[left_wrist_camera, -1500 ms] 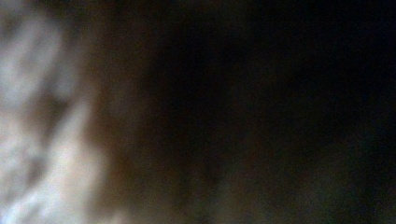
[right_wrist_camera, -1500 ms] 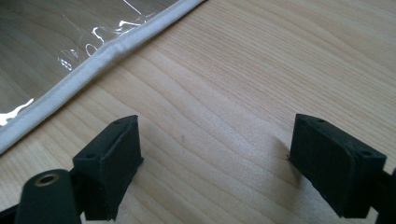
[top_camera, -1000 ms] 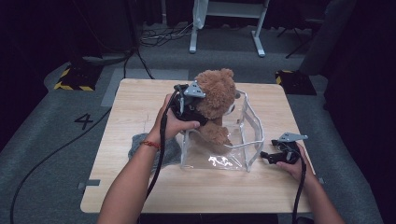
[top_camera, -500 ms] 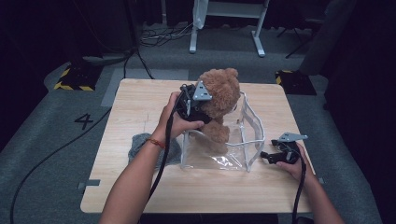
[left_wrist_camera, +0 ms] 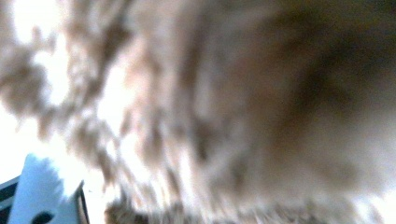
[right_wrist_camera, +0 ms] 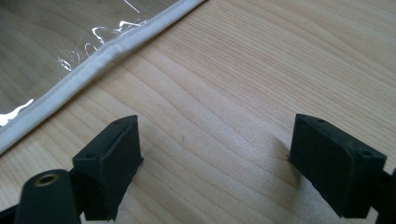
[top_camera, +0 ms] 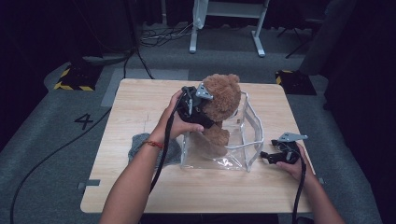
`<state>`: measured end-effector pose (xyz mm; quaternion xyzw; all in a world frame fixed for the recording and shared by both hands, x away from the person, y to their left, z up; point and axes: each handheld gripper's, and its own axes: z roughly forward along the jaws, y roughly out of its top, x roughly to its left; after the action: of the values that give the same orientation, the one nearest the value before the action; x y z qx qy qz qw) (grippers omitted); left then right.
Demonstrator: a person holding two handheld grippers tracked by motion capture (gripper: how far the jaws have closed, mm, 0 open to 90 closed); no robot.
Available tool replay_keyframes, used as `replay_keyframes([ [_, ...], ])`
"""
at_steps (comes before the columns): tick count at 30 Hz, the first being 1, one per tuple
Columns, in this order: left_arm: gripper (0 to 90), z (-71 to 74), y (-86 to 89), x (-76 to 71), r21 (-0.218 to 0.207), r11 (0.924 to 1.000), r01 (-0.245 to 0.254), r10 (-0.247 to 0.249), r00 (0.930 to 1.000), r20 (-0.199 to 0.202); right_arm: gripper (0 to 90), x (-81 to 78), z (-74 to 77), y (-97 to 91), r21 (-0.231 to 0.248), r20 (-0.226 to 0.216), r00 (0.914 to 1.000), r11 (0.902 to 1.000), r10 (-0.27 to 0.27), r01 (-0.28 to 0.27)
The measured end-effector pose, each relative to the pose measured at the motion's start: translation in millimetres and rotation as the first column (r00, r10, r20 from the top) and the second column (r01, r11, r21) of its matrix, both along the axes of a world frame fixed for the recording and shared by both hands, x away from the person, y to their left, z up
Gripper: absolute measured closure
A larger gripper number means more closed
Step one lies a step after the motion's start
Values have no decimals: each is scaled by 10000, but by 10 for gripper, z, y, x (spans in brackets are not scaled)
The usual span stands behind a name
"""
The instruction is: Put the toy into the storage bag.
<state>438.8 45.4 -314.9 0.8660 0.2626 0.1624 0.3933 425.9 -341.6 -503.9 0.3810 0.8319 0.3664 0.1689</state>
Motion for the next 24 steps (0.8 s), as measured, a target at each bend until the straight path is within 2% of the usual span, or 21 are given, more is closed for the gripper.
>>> replay_keyframes([
  [3,208,11,34,-7,-200,9997,-148,152,9997,212,165,0,0,0,1,0,10000,10000,1,-1],
  [5,203,17,60,-11,-490,9980,-409,424,9986,306,165,-2,0,0,-1,-4,10000,10000,-15,15],
  [7,197,22,51,-22,-374,9970,-674,692,9964,486,165,-3,0,1,1,-6,10000,10000,-23,23],
  [10,197,43,9,-41,-177,9977,-652,662,9957,646,164,-2,0,2,-8,-1,10000,10000,-26,26],
  [11,197,50,-7,-40,-245,9970,-728,743,9951,655,164,-2,0,2,-9,0,10000,10000,-27,27],
  [13,197,65,-61,-33,-116,9952,-969,976,9921,790,164,-3,0,2,-9,-1,10000,10000,-27,27],
  [15,197,74,-97,-23,-118,9962,-862,868,9942,638,164,-2,0,2,-6,0,10000,10000,-27,27],
  [16,197,81,-103,-20,-30,9971,-757,758,9954,582,164,-2,0,2,-6,0,10000,10000,-28,28],
  [18,197,107,-108,-31,314,9968,-738,714,9949,712,164,-3,0,2,-7,2,10000,10000,-31,31],
  [19,197,124,-96,-36,306,9973,-672,647,9949,769,164,-3,0,2,-10,2,10000,10000,-29,29],
  [22,197,188,-38,-14,105,9996,-268,264,9988,419,164,-2,0,2,-8,3,10000,10000,-27,27],
  [23,196,206,-25,-9,159,9997,-174,169,9993,335,164,-2,0,2,-9,2,10000,10000,-27,27],
  [24,195,240,-14,-6,471,9989,-6,-10,9994,342,164,-2,0,2,-8,2,10000,10000,-28,28],
])
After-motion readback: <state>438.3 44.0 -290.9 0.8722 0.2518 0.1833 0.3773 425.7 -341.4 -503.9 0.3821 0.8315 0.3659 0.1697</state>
